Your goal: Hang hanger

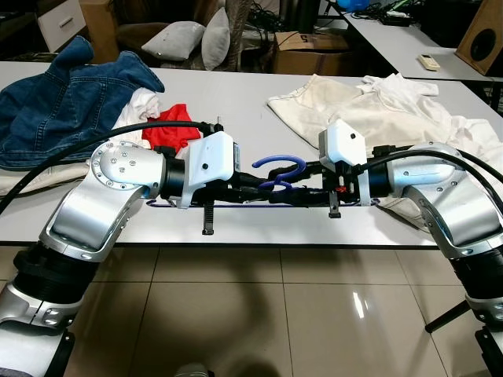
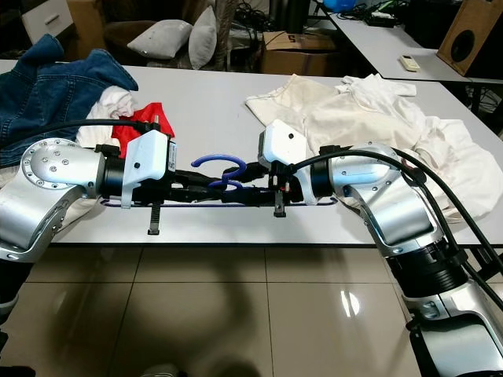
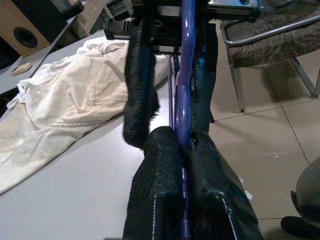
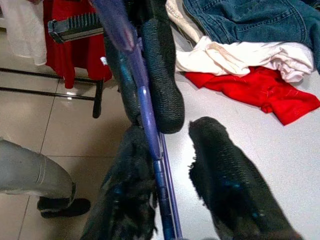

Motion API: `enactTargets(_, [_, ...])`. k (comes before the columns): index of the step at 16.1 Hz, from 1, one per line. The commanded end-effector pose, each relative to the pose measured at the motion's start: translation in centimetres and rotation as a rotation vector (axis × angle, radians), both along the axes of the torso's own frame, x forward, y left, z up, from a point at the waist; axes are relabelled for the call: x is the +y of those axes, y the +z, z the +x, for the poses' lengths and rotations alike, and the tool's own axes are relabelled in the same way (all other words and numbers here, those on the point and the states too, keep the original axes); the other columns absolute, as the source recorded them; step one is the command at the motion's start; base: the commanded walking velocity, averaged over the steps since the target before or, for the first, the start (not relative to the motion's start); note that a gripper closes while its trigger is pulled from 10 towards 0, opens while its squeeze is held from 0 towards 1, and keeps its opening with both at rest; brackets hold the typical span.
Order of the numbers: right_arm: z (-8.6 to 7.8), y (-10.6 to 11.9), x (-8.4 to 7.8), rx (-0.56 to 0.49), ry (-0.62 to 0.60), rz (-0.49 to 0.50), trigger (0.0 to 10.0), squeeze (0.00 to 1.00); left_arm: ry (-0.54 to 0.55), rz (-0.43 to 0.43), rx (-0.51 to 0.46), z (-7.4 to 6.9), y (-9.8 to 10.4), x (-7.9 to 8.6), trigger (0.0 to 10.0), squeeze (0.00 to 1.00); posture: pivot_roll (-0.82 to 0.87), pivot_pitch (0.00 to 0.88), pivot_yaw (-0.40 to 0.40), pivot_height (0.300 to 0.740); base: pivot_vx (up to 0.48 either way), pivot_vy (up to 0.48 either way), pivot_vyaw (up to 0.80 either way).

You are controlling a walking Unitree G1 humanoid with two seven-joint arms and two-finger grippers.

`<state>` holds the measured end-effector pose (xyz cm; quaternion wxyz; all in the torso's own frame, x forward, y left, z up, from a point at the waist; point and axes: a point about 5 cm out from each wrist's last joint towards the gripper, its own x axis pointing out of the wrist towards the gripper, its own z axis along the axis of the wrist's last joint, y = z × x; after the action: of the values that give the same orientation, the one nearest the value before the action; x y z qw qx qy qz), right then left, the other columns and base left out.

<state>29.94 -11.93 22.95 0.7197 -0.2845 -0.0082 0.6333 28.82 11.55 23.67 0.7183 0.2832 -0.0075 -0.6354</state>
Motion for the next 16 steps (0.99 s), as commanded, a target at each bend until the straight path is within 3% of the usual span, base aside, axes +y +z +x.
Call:
enactTargets(1, [0.4,0.5,0.1,-0.027,-0.012,-0.005,0.0,0.0,-0.111,-0.031,-0.023,-1.0,1.1,-1.5,0.0,0.0,0.05,0.0,-0.021,0.74,0.0,0.0,0.0])
enactTargets(9, [0.7,0.5,0.2,-0.029,-0.02,0.004,0.0,0.0,-0.123,-0.043,-0.005,-1.4,1.0,-1.8,0.0,0.0,0.05,0.0,-0.024,0.74,0.0,0.0,0.0])
enactTargets(10, [0.7,0.5,0.1,-0.03,-0.02,0.003,0.0,0.0,-0.096,-0.059,-0.008,-1.1,1.0,-1.6,10.0,0.0,0.05,0.0,-0.026,0.74,0.0,0.0,0.0])
enactTargets(11, [0.7,0.4,0.0,-0.029,-0.02,0.002,0.0,0.0,-0.11,-0.078,0.039,-1.2,0.9,-1.3,10.0,0.57,0.05,0.0,-0.028,0.74,0.0,0.0,0.0])
enactTargets(12, [0.6,0.4,-0.1,-0.028,-0.018,0.0,0.0,0.0,-0.118,-0.088,0.057,-1.3,1.0,-1.0,10.0,1.0,0.05,0.0,-0.028,0.74,0.0,0.0,0.0])
enactTargets(16, [0.2,0.2,-0.6,-0.018,-0.007,-0.017,0.0,0.0,-0.121,-0.13,0.058,-1.2,1.7,-0.1,10.0,1.0,0.06,0.0,-0.038,0.74,0.0,0.0,0.0])
